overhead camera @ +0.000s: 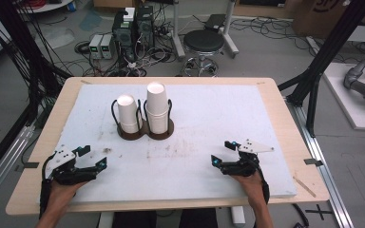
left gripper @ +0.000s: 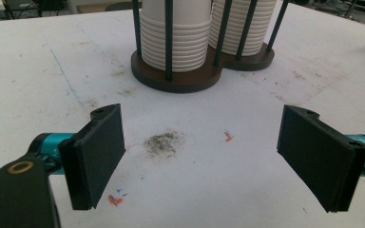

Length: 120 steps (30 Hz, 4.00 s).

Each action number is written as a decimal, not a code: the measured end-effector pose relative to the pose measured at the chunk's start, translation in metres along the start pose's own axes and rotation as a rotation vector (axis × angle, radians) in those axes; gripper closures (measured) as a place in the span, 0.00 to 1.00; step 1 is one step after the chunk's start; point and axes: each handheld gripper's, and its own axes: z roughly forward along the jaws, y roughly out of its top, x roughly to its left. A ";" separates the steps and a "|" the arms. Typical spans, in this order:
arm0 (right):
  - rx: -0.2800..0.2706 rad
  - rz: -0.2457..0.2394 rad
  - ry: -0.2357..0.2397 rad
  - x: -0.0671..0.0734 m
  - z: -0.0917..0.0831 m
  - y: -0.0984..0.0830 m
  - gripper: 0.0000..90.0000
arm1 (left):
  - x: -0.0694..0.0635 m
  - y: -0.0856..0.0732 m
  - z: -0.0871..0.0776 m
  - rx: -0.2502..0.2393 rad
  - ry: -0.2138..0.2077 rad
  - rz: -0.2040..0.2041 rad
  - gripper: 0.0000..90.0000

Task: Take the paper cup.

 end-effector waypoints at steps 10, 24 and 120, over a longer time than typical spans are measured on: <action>-0.006 0.006 0.003 0.000 -0.001 0.000 0.16 | 0.001 0.000 0.000 0.002 -0.008 0.001 0.18; 0.014 0.009 0.009 -0.001 0.001 0.001 0.16 | 0.001 0.015 0.002 0.021 -0.065 0.025 0.17; 0.037 0.036 0.023 -0.004 0.004 0.002 0.16 | -0.056 0.294 0.208 0.755 -0.395 0.545 0.20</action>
